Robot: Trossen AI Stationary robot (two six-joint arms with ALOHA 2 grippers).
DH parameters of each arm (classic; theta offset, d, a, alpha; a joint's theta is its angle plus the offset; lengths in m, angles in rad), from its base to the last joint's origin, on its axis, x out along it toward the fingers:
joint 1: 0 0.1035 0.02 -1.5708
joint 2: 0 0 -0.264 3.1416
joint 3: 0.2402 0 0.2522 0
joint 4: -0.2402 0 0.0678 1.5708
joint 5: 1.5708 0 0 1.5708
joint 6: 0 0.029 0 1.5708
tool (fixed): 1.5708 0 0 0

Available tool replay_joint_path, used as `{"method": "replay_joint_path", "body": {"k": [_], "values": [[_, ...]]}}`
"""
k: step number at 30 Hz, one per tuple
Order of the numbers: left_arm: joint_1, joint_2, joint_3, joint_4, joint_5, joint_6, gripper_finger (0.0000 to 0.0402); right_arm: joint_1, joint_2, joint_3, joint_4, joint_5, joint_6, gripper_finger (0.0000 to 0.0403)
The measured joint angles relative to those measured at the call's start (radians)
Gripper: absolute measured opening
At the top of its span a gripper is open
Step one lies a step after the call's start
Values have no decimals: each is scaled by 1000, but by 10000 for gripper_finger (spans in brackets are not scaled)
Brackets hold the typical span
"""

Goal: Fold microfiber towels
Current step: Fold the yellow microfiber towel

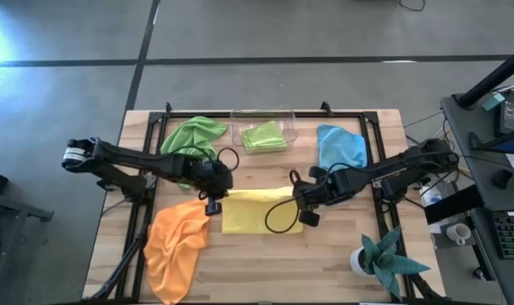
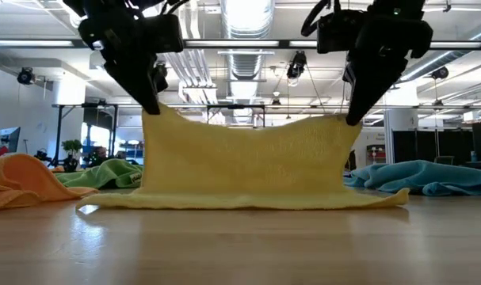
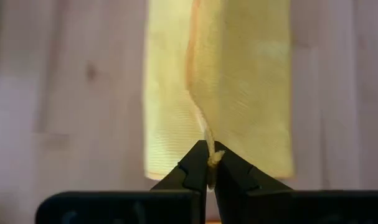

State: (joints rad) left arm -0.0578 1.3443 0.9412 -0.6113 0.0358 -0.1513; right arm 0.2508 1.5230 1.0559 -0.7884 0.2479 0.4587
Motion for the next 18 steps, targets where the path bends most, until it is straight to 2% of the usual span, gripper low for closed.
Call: {"method": "replay_joint_path", "body": {"k": [3,13,18], "values": [[-19,28,-1,1,35,0,3,19,0,-18,24,-20,6,9],[-80,137,-1,2,41,-27,3,60,0,-88,108,-29,39,8],[-100,166,-1,2,42,-35,3,70,0,-127,206,-99,40,8]]}}
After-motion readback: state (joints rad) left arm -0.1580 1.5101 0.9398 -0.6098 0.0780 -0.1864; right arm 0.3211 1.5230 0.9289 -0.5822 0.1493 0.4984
